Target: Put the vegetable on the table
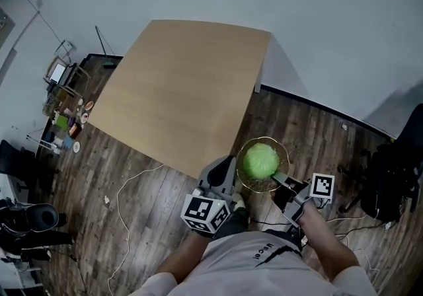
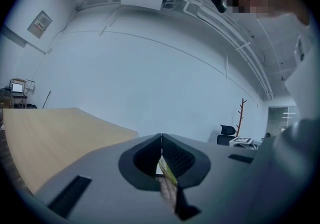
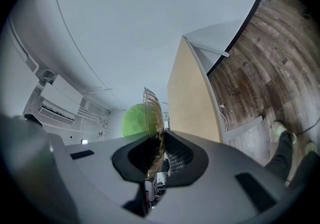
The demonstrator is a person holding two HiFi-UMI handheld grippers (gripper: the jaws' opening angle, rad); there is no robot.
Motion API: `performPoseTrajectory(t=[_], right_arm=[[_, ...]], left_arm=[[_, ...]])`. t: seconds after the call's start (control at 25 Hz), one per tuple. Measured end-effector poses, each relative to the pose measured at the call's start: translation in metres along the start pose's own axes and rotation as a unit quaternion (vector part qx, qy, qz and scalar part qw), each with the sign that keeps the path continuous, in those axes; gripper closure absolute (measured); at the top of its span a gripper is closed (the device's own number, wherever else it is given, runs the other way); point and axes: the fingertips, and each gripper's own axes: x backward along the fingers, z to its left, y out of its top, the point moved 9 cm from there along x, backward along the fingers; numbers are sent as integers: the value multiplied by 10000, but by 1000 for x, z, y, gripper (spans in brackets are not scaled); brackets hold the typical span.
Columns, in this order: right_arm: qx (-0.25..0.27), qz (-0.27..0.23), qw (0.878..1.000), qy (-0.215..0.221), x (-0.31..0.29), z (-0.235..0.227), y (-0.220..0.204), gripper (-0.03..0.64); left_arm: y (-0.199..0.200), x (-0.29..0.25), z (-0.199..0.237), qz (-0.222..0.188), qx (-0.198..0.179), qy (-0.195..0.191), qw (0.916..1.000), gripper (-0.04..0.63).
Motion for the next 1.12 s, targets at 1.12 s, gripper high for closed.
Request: performPoseTrajectory(t=[1.12], right_arm=[[92,2240,9724,-641,-217,-114,144,575]], left_arm=[[-31,-113,176,398,593,2027,9766,581]])
